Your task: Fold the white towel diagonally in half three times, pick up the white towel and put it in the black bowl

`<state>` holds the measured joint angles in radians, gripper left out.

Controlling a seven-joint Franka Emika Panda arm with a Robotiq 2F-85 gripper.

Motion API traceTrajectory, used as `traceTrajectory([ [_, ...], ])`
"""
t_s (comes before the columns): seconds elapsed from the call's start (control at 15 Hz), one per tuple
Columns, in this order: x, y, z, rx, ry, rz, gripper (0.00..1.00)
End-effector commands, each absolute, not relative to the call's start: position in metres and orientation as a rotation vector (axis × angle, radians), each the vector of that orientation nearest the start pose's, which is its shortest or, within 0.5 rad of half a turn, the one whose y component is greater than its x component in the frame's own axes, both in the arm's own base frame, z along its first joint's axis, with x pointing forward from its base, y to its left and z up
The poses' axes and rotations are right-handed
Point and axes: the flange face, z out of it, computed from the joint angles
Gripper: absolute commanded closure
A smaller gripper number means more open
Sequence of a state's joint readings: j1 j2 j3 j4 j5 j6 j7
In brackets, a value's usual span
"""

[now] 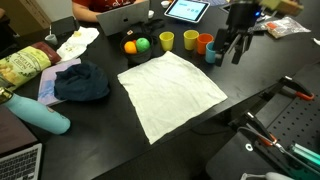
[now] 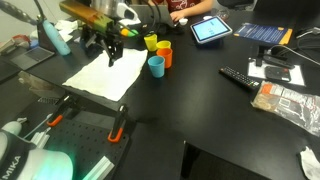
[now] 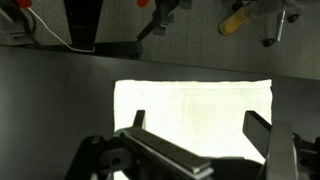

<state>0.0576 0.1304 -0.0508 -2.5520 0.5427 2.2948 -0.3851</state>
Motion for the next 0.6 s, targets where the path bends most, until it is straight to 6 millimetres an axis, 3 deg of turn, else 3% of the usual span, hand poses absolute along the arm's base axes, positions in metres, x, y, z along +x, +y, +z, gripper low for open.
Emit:
traceTrajectory([
  [0.0, 0.434, 0.054, 0.131, -2.724, 0.134, 0.457, 0.00],
  [0.13, 0.435, 0.068, 0.100, -2.816, 0.191, 0.463, 0.00],
  [0.27, 0.438, 0.066, 0.074, -2.914, 0.261, 0.452, 0.00],
  [0.53, 0.437, 0.044, 0.054, -3.046, 0.403, 0.449, 0.00],
])
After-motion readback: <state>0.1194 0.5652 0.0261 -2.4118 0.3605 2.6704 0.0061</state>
